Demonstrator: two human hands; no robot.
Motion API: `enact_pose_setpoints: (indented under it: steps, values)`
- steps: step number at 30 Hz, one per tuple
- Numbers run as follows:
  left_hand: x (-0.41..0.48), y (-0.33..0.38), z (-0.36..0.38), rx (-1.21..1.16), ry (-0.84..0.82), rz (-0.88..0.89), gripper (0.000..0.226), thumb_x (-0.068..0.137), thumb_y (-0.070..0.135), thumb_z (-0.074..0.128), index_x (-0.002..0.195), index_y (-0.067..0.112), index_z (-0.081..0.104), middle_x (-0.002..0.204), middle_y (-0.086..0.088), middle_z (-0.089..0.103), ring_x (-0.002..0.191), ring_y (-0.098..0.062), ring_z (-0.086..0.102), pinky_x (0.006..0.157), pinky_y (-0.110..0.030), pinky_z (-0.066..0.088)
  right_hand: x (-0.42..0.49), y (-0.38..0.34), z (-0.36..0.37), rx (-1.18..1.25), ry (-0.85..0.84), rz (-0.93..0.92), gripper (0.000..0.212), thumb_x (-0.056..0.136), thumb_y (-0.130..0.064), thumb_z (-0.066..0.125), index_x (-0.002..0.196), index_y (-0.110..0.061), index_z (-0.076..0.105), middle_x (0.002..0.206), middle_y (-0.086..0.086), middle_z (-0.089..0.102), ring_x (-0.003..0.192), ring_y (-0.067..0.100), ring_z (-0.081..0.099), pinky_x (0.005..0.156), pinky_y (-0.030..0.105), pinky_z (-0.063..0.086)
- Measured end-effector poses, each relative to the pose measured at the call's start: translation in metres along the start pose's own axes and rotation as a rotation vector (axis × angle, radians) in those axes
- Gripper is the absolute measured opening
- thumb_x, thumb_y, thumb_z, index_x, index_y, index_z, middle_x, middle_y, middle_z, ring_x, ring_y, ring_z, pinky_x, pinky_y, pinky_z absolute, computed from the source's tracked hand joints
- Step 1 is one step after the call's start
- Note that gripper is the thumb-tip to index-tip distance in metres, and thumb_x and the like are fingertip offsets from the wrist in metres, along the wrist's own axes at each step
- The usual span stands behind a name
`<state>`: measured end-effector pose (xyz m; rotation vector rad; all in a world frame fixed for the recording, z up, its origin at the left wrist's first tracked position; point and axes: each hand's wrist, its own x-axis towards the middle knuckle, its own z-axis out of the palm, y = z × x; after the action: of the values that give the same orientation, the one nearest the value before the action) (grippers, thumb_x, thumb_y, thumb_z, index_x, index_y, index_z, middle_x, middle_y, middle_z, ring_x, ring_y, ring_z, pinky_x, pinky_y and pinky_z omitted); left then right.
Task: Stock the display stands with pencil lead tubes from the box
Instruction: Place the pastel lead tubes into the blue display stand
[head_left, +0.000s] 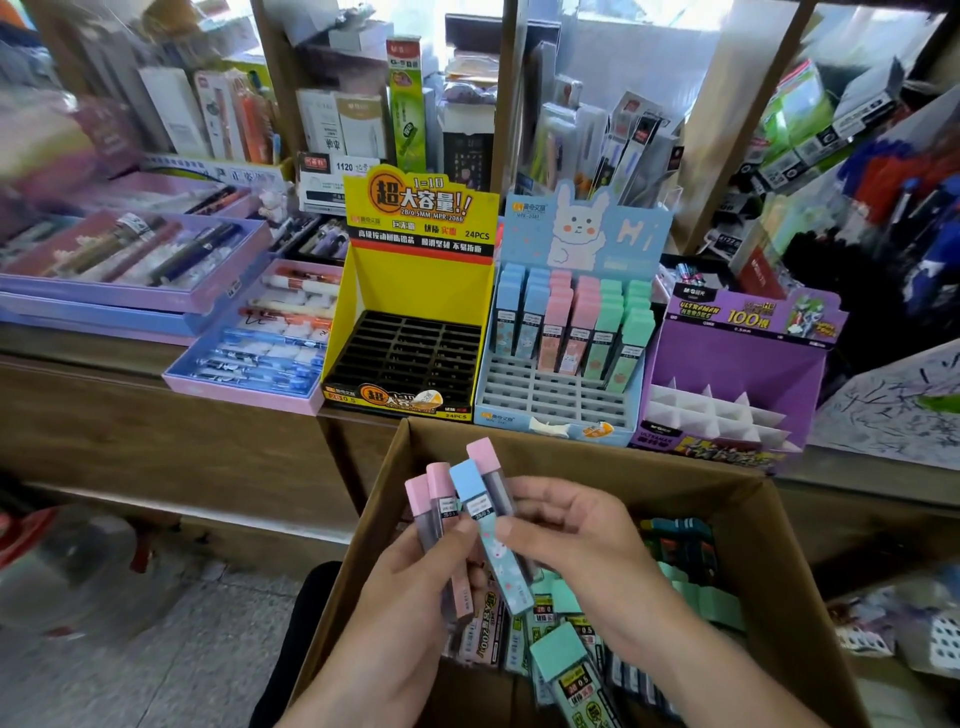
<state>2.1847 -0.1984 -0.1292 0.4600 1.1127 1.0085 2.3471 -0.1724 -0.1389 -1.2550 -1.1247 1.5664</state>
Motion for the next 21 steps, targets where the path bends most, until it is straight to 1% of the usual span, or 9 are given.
enact_pose_setpoints:
  steps: [2,3,7,11,13,16,18,20,21]
  values:
    - [-0.001,0.002,0.005,-0.017,-0.021,0.004,0.023,0.094,0.018,0.063,0.112,0.014,0.076,0.102,-0.016,0.078,0.091,-0.033,0.077,0.081,-0.043,0.058,-0.003,-0.002,0.004,0.021,0.005,-0.016,0.031,0.082,-0.012,0.083,0.109,-0.026,0.079,0.107,0.005,0.079,0.101,0.022,0.076,0.083,0.032,0.063]
    - [-0.001,0.002,0.006,-0.025,-0.02,0.005,0.022,0.095,0.016,0.062,0.113,0.014,0.076,0.106,-0.018,0.078,0.096,-0.034,0.076,0.081,-0.043,0.059,-0.004,-0.003,0.005,0.028,0.011,-0.023,0.032,0.078,-0.017,0.086,0.107,-0.026,0.08,0.106,0.005,0.079,0.1,0.023,0.076,0.083,0.033,0.063]
    - [-0.001,0.005,0.01,-0.039,-0.028,0.01,0.023,0.101,0.013,0.056,0.107,0.014,0.079,0.106,-0.02,0.077,0.094,-0.033,0.077,0.067,-0.037,0.062,-0.004,-0.004,0.006,0.018,0.036,-0.03,0.026,0.082,-0.014,0.083,0.104,-0.028,0.08,0.103,0.005,0.08,0.097,0.021,0.077,0.078,0.028,0.062]
    - [0.003,0.007,0.006,-0.02,-0.043,0.009,0.023,0.1,0.017,0.057,0.104,0.016,0.079,0.108,-0.019,0.077,0.097,-0.034,0.076,0.081,-0.044,0.057,-0.002,-0.002,0.003,0.046,0.076,0.0,0.022,0.094,-0.01,0.07,0.103,-0.028,0.08,0.103,0.006,0.079,0.095,0.024,0.077,0.079,0.034,0.063]
    - [0.004,0.009,0.003,-0.02,-0.047,0.018,0.022,0.099,0.019,0.058,0.102,0.015,0.079,0.103,-0.018,0.078,0.091,-0.033,0.077,0.082,-0.044,0.056,0.0,-0.003,-0.001,0.074,0.102,0.008,0.025,0.097,-0.009,0.066,0.102,-0.029,0.079,0.102,0.009,0.079,0.094,0.026,0.077,0.082,0.039,0.062]
    - [0.006,0.013,-0.002,-0.045,-0.006,0.023,0.018,0.095,0.019,0.063,0.101,0.009,0.077,0.08,-0.013,0.074,0.064,-0.022,0.071,0.068,-0.039,0.055,0.005,-0.006,-0.008,0.203,0.101,0.039,0.024,0.097,-0.008,0.063,0.104,-0.024,0.079,0.099,0.014,0.077,0.087,0.026,0.075,0.075,0.032,0.061]
    - [0.006,0.016,-0.007,-0.036,-0.006,0.035,0.016,0.095,0.019,0.064,0.096,0.011,0.078,0.078,-0.014,0.073,0.063,-0.022,0.068,0.065,-0.038,0.057,0.008,-0.008,-0.011,0.303,0.071,0.06,0.019,0.089,-0.013,0.071,0.105,-0.02,0.079,0.096,0.014,0.075,0.084,0.023,0.072,0.074,0.028,0.058]
    - [0.006,0.021,-0.011,-0.016,-0.036,0.064,0.016,0.094,0.02,0.064,0.094,0.015,0.079,0.083,-0.018,0.072,0.069,-0.027,0.069,0.07,-0.042,0.059,0.009,-0.01,-0.012,0.273,0.048,0.059,0.025,0.081,-0.017,0.077,0.106,-0.02,0.079,0.093,0.01,0.07,0.083,0.02,0.065,0.076,0.03,0.054]
    - [0.005,0.024,-0.013,-0.004,-0.054,0.082,0.015,0.091,0.022,0.065,0.093,0.016,0.079,0.084,-0.018,0.072,0.069,-0.026,0.068,0.067,-0.041,0.06,0.009,-0.01,-0.012,0.235,0.046,0.058,0.027,0.081,-0.016,0.079,0.107,-0.022,0.078,0.093,0.008,0.068,0.083,0.019,0.062,0.076,0.03,0.053]
